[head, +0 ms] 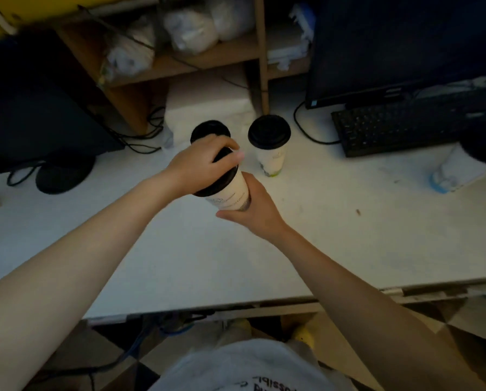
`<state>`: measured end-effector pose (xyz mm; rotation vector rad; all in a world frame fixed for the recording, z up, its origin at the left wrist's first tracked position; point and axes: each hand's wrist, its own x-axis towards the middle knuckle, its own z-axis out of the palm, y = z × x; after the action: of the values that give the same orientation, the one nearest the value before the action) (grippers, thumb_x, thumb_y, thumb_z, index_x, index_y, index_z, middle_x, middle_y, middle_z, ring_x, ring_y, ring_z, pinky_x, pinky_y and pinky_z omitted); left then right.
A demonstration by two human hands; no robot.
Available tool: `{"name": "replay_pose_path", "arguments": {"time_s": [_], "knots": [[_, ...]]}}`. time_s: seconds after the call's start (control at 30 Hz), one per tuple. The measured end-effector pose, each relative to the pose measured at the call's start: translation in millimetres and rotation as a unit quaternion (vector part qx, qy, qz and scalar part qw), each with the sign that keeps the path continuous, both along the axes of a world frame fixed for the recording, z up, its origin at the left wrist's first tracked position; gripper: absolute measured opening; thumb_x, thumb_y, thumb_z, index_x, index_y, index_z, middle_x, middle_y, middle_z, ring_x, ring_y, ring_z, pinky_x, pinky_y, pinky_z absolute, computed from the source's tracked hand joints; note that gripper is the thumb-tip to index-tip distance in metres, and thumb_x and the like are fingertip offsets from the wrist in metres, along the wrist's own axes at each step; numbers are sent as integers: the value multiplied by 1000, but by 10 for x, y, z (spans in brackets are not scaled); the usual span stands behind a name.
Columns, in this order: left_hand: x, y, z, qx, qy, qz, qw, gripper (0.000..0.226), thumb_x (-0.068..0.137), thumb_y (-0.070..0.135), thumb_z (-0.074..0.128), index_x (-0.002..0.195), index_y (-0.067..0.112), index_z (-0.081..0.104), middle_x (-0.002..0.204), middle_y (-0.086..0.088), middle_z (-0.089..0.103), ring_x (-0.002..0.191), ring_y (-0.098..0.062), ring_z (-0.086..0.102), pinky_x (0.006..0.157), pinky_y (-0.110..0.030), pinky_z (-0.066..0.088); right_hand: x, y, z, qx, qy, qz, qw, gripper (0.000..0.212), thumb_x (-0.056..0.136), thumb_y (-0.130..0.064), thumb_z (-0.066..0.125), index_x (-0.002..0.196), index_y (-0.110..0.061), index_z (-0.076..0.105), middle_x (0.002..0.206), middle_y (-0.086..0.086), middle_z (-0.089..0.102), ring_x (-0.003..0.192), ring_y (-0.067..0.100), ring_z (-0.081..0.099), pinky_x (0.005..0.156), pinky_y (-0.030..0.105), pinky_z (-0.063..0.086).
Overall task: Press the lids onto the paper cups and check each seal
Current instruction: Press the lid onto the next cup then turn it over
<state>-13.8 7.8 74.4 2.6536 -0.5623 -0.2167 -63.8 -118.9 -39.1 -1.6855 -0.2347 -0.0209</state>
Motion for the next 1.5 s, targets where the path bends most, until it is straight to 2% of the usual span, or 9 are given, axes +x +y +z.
{"name": "replay_pose_path", "arguments": {"time_s": [0.13, 0.3, 0.47, 0.63, 0.77, 0.87, 1.1, 1.3, 1.5], "knots": [[20, 145, 489, -96, 22, 27, 995, 61, 80, 65, 39, 134, 36, 41, 137, -2, 43, 122, -17, 41, 94, -34, 38, 57, -94, 447, -119, -81, -106, 984, 71, 57, -35, 85, 118, -25, 49, 109, -13, 51, 102, 8, 45, 83, 31, 47], [-35, 331, 831, -210, 209, 91, 951, 85, 57, 75, 53, 134, 49, 27, 131, 3, 40, 110, -26, 52, 72, -44, 59, 111, -132, 892, -271, -188, -186, 926, 79, 58, -35, 84, 126, -17, 48, 112, 2, 50, 105, 18, 38, 81, 29, 42], [-82, 505, 787, -345, 151, 82, 923, 49, 67, 40, 76, 103, 50, 44, 113, 5, 47, 96, -20, 57, 52, -26, 54, 101, 11, 1180, -339, -247, -206, 884, 77, 60, -40, 81, 126, -19, 48, 114, 3, 50, 106, 21, 37, 85, 31, 40], [-168, 729, 662, -441, 85, 55, 892, 47, 68, 33, 69, 105, 46, 44, 107, 10, 50, 94, -23, 57, 49, -20, 49, 200, -131, 1606, -148, -15, -76, 986, 50, 84, -58, 50, 126, -32, 43, 113, -12, 53, 109, 9, 48, 91, 27, 47], [-232, 799, 649, -405, -5, -11, 914, 54, 70, 33, 69, 112, 47, 37, 113, 17, 45, 101, -14, 55, 50, -15, 50, 280, -208, 1804, -13, 220, -18, 975, 70, 82, -74, 29, 111, -20, 62, 84, 4, 73, 84, 18, 71, 65, 39, 60], [-262, 797, 652, -401, -59, -61, 912, 58, 72, 26, 71, 112, 47, 35, 116, 17, 43, 103, 4, 53, 57, -13, 51, 247, -214, 1851, -7, 252, 42, 967, 69, 79, -77, 33, 104, -22, 66, 76, 4, 73, 78, 19, 72, 55, 31, 57], [-182, 809, 615, -341, -178, -130, 914, 66, 68, 34, 72, 120, 32, 32, 124, -6, 38, 118, -22, 44, 93, -27, 46, 240, -171, 1792, 59, 238, 50, 968, 61, 81, -63, 54, 119, -15, 59, 80, 6, 68, 58, 17, 60, 45, 23, 50], [-34, 927, 561, -378, 8, -109, 919, 88, 69, 46, 69, 137, 56, 14, 146, 16, 28, 131, -1, 37, 93, -19, 47, 195, -148, 1683, 87, 139, -12, 986, 41, 80, -53, 63, 104, -20, 54, 91, 6, 67, 72, 16, 66, 56, 25, 54], [86, 914, 548, -527, 279, 17, 803, 78, 63, 63, 62, 135, 50, 33, 138, 4, 50, 111, -21, 61, 70, -39, 56, 142, -110, 1641, 76, 47, -3, 996, 36, 85, -33, 65, 113, -18, 48, 90, -11, 70, 87, 13, 70, 68, 32, 58]]}}
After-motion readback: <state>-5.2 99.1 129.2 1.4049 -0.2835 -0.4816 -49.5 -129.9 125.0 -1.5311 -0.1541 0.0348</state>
